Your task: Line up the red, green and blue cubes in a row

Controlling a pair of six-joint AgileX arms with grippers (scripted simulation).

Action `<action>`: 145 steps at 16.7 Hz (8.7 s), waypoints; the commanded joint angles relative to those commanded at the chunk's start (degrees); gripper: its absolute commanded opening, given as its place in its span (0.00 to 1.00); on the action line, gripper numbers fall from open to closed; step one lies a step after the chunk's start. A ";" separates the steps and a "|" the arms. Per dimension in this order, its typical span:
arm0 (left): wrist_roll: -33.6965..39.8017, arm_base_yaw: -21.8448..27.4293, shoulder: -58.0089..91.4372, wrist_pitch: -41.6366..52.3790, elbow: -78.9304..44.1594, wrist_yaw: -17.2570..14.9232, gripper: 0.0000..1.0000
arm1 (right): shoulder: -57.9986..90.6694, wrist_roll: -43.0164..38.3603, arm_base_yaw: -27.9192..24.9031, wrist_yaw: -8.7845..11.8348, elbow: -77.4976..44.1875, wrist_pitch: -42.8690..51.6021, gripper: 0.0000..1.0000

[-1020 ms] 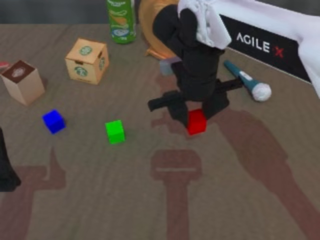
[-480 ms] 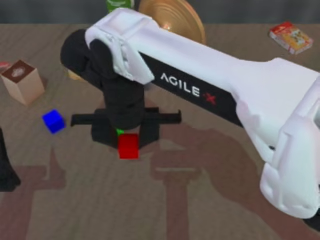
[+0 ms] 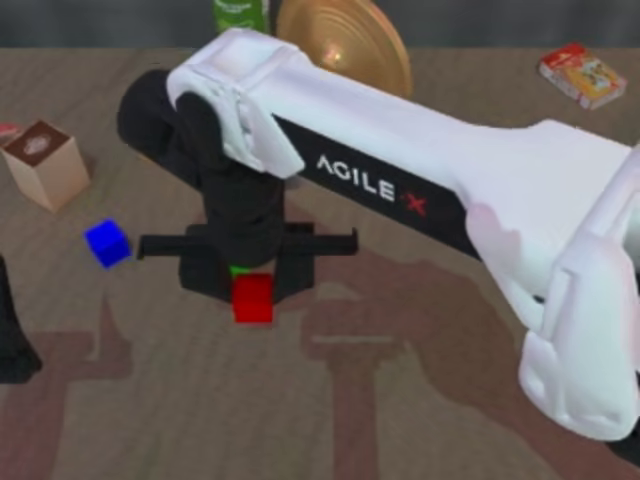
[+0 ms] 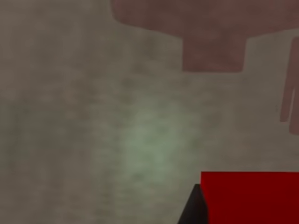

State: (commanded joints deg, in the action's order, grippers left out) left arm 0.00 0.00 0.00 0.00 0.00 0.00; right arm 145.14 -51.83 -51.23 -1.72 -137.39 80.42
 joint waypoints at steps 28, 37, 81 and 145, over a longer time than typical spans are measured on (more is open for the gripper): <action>0.00 0.00 0.00 0.00 0.00 0.00 1.00 | 0.40 -0.24 -0.35 -0.13 13.30 -13.34 1.00; 0.00 0.00 0.00 0.00 0.00 0.00 1.00 | 0.40 -0.39 -0.47 -0.11 8.94 -9.00 1.00; -49.45 24.05 126.97 65.73 -102.70 -0.18 1.00 | -145.14 51.83 50.65 1.72 137.39 -80.42 1.00; -47.62 43.10 121.58 66.39 -98.42 -0.51 0.00 | -145.14 51.83 50.65 1.72 137.39 -80.42 1.00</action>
State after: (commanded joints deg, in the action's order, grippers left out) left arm -47.62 43.10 121.58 66.39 -98.42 -0.51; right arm 0.00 0.00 -0.57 0.00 0.00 0.00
